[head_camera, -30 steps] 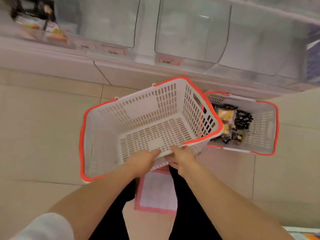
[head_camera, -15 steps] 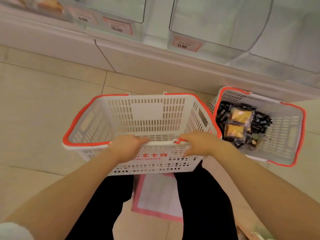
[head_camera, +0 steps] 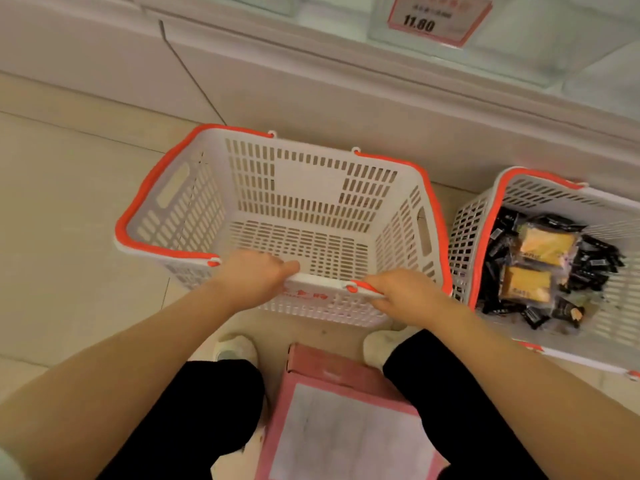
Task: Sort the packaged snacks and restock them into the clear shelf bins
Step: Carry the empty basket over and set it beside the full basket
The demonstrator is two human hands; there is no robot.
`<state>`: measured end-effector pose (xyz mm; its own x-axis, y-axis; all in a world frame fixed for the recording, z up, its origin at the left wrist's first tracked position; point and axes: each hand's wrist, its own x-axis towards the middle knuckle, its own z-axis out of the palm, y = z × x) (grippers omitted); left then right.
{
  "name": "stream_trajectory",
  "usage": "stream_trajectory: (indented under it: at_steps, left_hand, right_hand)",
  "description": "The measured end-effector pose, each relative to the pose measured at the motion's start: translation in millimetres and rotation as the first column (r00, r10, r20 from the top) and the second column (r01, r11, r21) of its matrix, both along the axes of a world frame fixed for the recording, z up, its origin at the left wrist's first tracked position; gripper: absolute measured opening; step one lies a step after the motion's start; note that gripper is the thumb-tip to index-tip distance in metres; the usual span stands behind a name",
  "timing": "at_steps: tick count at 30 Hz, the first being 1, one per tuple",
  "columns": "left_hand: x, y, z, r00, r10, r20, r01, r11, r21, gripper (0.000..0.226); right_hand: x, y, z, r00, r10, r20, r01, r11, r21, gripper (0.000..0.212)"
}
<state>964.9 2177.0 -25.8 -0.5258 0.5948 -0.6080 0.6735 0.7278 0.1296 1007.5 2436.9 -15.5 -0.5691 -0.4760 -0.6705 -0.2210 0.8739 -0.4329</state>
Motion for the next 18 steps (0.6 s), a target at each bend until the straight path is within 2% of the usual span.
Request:
stream_trajectory:
  at_steps: [1,5,8,10,14,16,18]
  left_hand:
    - [-1,0,-4,0.999,-0.013,0.032,0.012,1.000,0.028,0.030]
    - [-11,13,-4,0.927,-0.118,0.357,0.077,0.989,0.128,0.038]
    - [-16,37,0,0.893,-0.180,0.413,0.062,0.957,0.282,0.035]
    - [-14,50,-3,0.884,-0.224,0.409,0.056,0.922,0.384,0.034]
    - [-5,54,-16,0.872,-0.320,0.371,0.114,0.869,0.482,0.033]
    - [6,54,-22,0.881,-0.381,0.282,0.216,0.852,0.476,0.034]
    - [23,54,-31,0.885,-0.445,0.136,0.369,0.849,0.379,0.041]
  right_hand:
    - [0,4,-3,1.000,0.023,-0.013,-0.023,0.999,-0.031,0.016]
    - [4,8,-7,0.978,0.202,-0.059,-0.204,0.979,-0.028,0.012]
    - [3,11,-6,0.955,0.280,-0.095,-0.282,0.959,-0.013,0.028]
    - [3,16,-7,0.951,0.279,-0.129,-0.286,0.957,-0.039,0.037]
    - [14,19,-18,0.958,0.257,-0.129,-0.269,0.959,-0.088,0.034]
    - [31,17,-24,0.952,0.239,-0.191,-0.257,0.964,-0.070,0.034]
    - [59,15,-36,0.946,0.193,-0.261,-0.209,0.977,-0.037,0.037]
